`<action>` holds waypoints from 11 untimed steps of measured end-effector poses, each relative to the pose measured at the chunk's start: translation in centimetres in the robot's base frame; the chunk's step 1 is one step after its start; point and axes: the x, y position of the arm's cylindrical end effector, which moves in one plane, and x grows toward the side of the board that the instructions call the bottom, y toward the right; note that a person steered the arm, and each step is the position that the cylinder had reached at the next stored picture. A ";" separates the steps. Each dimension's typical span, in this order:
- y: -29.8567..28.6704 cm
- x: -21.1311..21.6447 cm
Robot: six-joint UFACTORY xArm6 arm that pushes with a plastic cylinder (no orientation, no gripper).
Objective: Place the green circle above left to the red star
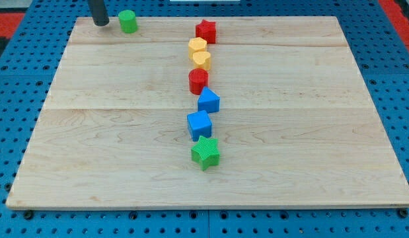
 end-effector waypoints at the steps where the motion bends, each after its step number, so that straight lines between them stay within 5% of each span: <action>1: 0.5 0.0; 4: 1.9 0.0; 11: 17.1 0.8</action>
